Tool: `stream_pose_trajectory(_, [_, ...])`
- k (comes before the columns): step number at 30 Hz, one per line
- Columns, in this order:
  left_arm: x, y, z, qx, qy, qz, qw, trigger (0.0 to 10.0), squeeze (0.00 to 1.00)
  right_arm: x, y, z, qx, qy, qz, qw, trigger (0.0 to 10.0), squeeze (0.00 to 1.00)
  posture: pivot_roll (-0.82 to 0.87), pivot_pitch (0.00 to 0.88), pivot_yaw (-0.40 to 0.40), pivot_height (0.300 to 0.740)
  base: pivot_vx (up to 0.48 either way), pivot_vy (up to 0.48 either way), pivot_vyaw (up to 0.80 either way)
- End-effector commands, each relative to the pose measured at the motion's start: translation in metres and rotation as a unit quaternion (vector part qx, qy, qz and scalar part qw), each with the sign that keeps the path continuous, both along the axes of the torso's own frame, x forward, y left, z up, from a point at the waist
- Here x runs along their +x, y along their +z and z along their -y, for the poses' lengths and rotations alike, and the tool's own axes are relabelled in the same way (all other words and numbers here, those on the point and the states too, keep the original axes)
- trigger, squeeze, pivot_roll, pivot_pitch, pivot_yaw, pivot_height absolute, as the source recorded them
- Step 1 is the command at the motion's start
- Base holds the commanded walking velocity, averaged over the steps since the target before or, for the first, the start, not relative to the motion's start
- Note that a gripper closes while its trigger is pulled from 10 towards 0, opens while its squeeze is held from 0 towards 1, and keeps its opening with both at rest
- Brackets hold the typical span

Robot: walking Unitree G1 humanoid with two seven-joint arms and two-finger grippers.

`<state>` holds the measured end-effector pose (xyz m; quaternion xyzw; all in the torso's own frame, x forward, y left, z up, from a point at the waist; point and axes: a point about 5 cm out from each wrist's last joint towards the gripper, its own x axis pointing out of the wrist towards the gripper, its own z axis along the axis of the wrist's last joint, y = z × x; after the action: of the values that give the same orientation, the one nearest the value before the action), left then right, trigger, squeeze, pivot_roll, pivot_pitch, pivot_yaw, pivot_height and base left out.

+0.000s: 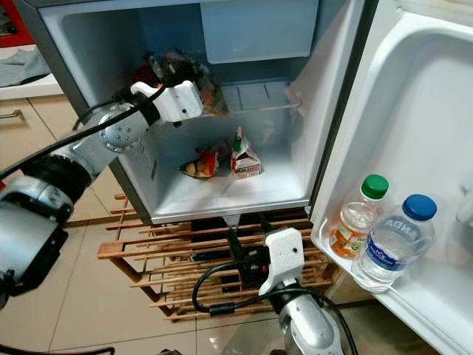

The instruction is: Restocking fridge

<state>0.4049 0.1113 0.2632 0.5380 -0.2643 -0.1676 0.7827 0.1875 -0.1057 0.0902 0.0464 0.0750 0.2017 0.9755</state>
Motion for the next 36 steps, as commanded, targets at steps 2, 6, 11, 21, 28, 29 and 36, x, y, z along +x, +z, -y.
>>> stream_pose_trajectory(2, [0.003, 0.018, -0.004, 0.008, 0.024, 0.050, 0.998, 10.0, 0.00, 0.000, 0.004, -0.002, 0.002, -0.001, 0.011, 1.000, 10.0, 0.08, -0.21, 0.019, 0.121, 0.740, 0.000, 0.000, 0.00])
stream_pose_trajectory(6, [0.007, 0.002, -0.009, 0.072, 0.071, 0.080, 0.992, 10.0, 1.00, -0.002, 0.004, -0.004, 0.004, 0.004, 0.007, 1.000, 10.0, 0.08, -0.22, 0.037, 0.117, 0.740, 0.000, 0.000, 0.00])
stream_pose_trajectory(11, [0.009, -0.011, -0.014, 0.085, 0.100, 0.065, 0.989, 10.0, 1.00, -0.005, 0.004, -0.005, 0.002, 0.005, 0.004, 1.000, 10.0, 0.08, -0.24, 0.048, 0.117, 0.740, 0.000, 0.000, 0.00])
stream_pose_trajectory(21, [0.011, -0.003, -0.008, 0.042, 0.130, 0.093, 0.986, 10.0, 1.00, -0.008, 0.005, 0.002, -0.006, 0.002, -0.001, 1.000, 10.0, 0.08, -0.26, 0.040, 0.091, 0.740, 0.000, 0.000, 0.00])
stream_pose_trajectory(28, [0.015, 0.017, 0.001, -0.167, 0.116, -0.010, 0.979, 10.0, 1.00, -0.003, 0.006, 0.002, -0.010, 0.005, 0.003, 1.000, 10.0, 0.08, -0.25, 0.028, 0.080, 0.740, 0.000, 0.000, 0.00])
stream_pose_trajectory(29, [0.016, 0.016, 0.002, -0.211, 0.110, -0.043, 0.970, 10.0, 1.00, -0.003, 0.006, 0.001, -0.009, 0.009, 0.003, 1.000, 10.0, 0.09, -0.25, 0.026, 0.079, 0.740, 0.000, 0.000, 0.00])
stream_pose_trajectory(36, [0.016, 0.013, 0.008, -0.279, 0.084, -0.097, 0.952, 10.0, 1.00, 0.000, 0.005, 0.000, -0.009, 0.012, 0.004, 1.000, 10.0, 0.08, -0.25, 0.020, 0.083, 0.740, 0.000, 0.000, 0.00])
